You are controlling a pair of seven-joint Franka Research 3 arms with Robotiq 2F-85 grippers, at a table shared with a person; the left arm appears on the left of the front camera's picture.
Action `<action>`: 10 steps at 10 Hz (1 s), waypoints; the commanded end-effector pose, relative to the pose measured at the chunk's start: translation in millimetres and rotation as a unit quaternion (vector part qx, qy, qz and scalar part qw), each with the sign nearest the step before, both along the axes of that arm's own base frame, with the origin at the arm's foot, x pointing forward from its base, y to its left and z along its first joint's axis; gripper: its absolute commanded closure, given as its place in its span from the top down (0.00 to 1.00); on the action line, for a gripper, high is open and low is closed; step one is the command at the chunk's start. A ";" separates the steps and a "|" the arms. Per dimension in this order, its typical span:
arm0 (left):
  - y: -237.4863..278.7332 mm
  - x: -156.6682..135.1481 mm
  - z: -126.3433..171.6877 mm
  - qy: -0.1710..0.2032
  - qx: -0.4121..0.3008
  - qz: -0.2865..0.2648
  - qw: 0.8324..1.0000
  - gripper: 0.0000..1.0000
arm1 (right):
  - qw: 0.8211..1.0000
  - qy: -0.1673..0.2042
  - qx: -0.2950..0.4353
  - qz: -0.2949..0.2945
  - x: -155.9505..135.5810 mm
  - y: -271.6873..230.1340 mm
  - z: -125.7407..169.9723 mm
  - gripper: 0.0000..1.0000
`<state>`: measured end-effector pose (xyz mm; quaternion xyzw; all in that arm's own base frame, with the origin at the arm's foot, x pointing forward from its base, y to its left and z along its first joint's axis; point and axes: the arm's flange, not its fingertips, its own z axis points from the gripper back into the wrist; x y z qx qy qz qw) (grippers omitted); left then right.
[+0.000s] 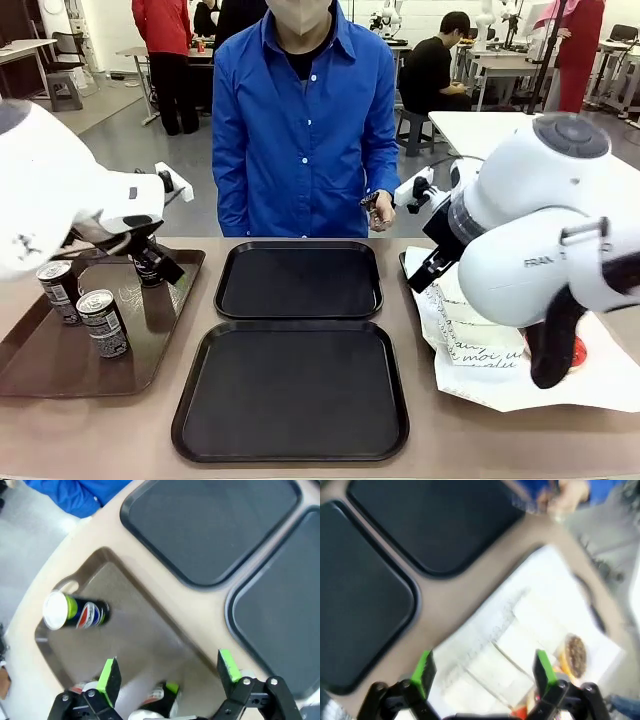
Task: Set up donuts and drinks on trays.
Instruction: Pick up one Pepsi coke and place it on the Flat Tray.
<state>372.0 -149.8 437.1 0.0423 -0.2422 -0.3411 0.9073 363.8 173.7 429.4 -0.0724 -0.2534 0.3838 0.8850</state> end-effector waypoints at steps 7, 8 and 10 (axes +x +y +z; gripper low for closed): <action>5.7 -52.4 39.7 0.064 0.044 -0.001 0.997 1.00 | 0.990 0.063 -0.110 -0.057 -84.6 -31.5 66.7 1.00; 7.5 -65.2 49.6 0.070 0.048 -0.001 0.996 1.00 | 0.985 0.154 0.053 -0.053 -68.0 -51.9 63.7 1.00; 57.3 -60.8 77.3 0.140 -0.316 -0.037 0.938 1.00 | 0.888 0.280 0.358 -0.069 -47.8 -128.8 68.5 1.00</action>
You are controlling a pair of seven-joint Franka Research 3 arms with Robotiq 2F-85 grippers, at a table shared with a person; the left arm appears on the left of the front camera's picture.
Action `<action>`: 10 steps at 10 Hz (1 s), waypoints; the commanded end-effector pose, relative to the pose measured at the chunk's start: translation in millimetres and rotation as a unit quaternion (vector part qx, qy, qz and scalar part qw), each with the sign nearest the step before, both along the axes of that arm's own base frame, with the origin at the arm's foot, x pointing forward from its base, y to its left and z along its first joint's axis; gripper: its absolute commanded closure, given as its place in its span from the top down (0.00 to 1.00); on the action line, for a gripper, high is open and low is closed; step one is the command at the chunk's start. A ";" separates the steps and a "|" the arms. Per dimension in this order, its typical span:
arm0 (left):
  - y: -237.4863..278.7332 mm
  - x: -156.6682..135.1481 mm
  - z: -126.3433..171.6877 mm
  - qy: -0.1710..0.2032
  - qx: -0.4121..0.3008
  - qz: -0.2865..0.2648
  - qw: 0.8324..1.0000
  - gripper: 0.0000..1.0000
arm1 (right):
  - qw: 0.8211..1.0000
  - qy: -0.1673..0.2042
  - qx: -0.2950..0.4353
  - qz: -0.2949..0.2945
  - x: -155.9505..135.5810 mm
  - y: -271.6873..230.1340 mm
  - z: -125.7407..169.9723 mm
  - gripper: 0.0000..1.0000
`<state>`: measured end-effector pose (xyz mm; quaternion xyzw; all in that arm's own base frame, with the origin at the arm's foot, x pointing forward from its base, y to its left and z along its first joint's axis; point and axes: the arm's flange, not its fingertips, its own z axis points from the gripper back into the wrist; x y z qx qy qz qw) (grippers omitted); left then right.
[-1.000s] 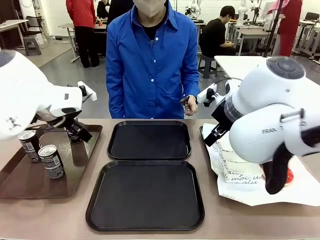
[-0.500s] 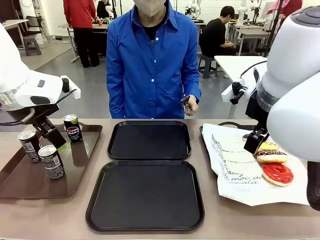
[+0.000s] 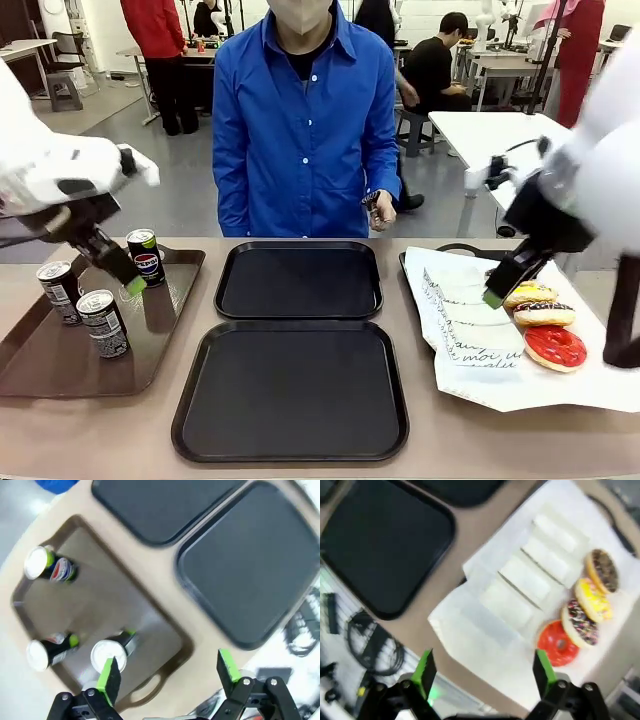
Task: Set up donuts and drinks on trays.
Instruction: Pick up one Pepsi coke and place it on the Flat Tray.
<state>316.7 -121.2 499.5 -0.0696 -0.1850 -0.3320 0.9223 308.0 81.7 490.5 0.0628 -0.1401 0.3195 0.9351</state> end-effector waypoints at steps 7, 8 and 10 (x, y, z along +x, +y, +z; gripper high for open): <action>190.1 17.2 0.2 0.175 -0.476 0.154 0.848 1.00 | 0.813 0.169 0.522 -0.197 20.5 -220.2 -15.7 1.00; 208.7 16.5 -4.8 0.177 -0.476 0.182 0.842 1.00 | 0.810 0.181 0.515 -0.214 19.1 -231.7 -21.7 1.00; 244.5 14.3 -19.4 0.182 -0.485 0.217 0.828 1.00 | 0.812 0.187 0.491 -0.256 11.5 -271.5 -31.9 1.00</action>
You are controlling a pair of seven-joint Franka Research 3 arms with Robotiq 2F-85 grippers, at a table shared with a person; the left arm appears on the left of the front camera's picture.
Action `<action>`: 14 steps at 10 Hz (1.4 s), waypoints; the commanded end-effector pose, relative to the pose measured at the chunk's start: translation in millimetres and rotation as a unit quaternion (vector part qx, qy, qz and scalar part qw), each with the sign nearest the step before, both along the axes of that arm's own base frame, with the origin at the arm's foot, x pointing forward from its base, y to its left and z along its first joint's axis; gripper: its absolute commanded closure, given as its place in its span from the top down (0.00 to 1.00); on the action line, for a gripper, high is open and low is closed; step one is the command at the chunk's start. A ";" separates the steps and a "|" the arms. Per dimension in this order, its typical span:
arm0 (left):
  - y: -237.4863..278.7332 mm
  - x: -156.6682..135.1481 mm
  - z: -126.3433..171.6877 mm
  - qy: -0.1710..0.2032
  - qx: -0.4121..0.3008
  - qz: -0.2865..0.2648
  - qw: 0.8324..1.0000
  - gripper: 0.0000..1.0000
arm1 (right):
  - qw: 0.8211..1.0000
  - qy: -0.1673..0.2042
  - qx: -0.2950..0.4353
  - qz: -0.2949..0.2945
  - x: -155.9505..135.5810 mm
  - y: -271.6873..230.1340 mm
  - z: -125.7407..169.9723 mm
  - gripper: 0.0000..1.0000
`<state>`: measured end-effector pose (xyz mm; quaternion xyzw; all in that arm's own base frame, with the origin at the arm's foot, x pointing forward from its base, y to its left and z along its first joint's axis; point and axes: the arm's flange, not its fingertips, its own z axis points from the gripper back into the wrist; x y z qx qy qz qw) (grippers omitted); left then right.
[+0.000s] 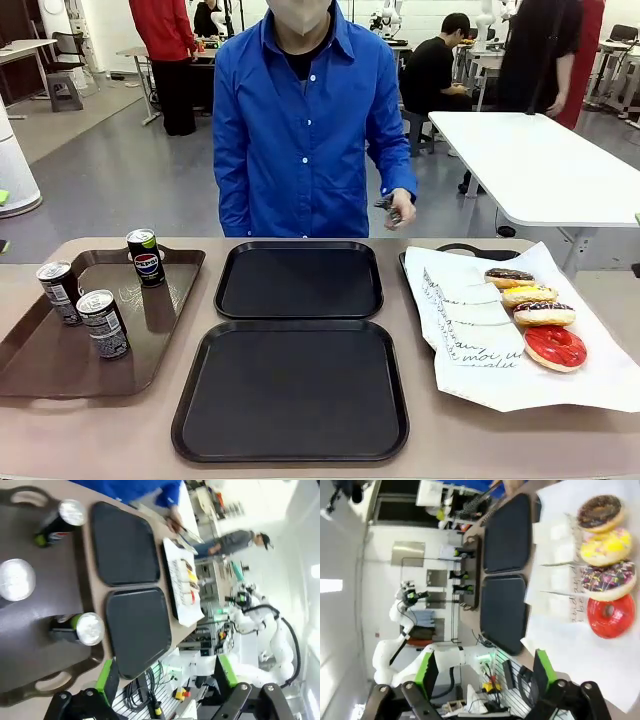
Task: Set up donuts and drinks on trays.
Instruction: Pick up one Pepsi coke and place it on the Flat Tray.
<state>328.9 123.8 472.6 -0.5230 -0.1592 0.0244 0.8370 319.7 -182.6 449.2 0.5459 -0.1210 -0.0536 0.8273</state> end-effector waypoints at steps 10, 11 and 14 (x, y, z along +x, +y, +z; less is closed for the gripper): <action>40.9 -5.9 -0.6 0.030 0.021 0.054 0.998 1.00 | 0.998 0.027 -0.033 -0.043 -45.3 -69.9 17.3 1.00; 40.9 -5.9 -0.6 0.030 0.021 0.054 0.998 1.00 | 0.998 0.027 -0.033 -0.043 -45.3 -69.9 17.3 1.00; 40.9 -5.9 -0.6 0.030 0.021 0.054 0.998 1.00 | 0.998 0.027 -0.033 -0.043 -45.3 -69.9 17.3 1.00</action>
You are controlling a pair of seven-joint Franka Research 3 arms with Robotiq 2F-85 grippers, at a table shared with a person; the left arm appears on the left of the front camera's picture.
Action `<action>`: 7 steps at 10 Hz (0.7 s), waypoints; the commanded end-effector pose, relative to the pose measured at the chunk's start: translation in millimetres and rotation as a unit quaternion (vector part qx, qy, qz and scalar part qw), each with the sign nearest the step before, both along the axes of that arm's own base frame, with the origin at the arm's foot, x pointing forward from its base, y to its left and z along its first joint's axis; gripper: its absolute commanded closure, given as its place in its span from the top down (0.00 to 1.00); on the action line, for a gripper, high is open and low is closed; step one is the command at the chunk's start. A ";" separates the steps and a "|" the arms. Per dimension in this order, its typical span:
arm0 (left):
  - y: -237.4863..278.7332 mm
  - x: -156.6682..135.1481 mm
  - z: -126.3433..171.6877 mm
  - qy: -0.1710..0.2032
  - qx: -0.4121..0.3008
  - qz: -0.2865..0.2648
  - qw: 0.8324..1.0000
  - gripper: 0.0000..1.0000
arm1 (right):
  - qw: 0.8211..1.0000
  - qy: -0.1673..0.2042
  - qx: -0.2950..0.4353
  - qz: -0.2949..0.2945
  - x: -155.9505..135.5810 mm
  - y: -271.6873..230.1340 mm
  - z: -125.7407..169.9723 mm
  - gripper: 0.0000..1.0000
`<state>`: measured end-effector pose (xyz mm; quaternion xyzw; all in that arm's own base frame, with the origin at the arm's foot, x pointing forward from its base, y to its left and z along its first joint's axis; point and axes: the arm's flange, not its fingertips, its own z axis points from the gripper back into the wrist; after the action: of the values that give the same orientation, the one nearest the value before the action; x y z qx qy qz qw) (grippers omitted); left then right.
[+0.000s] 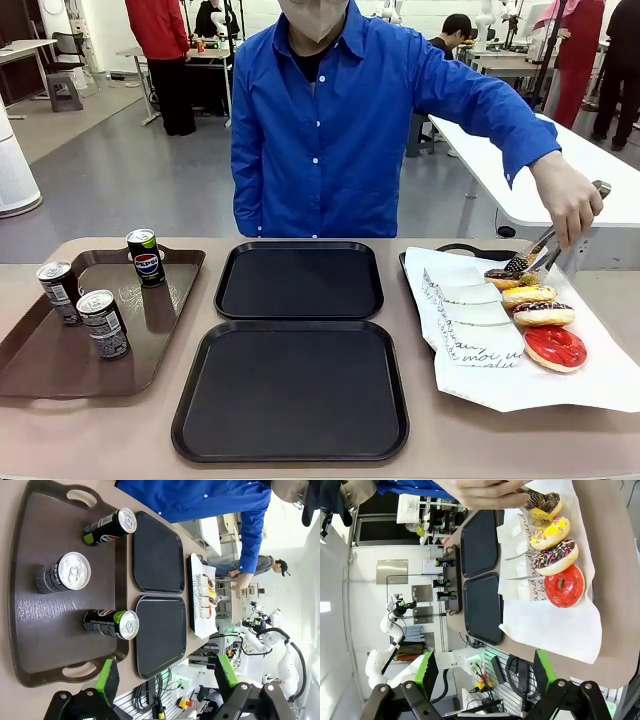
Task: Set up donuts and drinks on trays.
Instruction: Pick up one Pepsi coke and place it on the Flat Tray.
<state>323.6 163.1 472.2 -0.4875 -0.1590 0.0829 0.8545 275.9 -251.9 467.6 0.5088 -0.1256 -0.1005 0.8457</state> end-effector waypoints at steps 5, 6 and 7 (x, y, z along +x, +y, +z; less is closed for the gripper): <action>1.7 -0.6 -0.1 -0.005 -0.008 0.000 1.000 1.00 | 1.000 0.001 0.003 0.001 -1.5 -0.6 -1.1 1.00; 1.7 -0.6 -0.1 -0.005 -0.008 0.000 1.000 1.00 | 1.000 0.001 0.003 0.001 -1.5 -0.6 -1.1 1.00; 1.7 -0.6 -0.1 -0.005 -0.008 0.000 1.000 1.00 | 1.000 0.001 0.003 0.001 -1.5 -0.6 -1.1 1.00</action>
<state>323.5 163.1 472.2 -0.4876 -0.1591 0.0830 0.8544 275.9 -251.9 467.6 0.5088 -0.1256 -0.1005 0.8457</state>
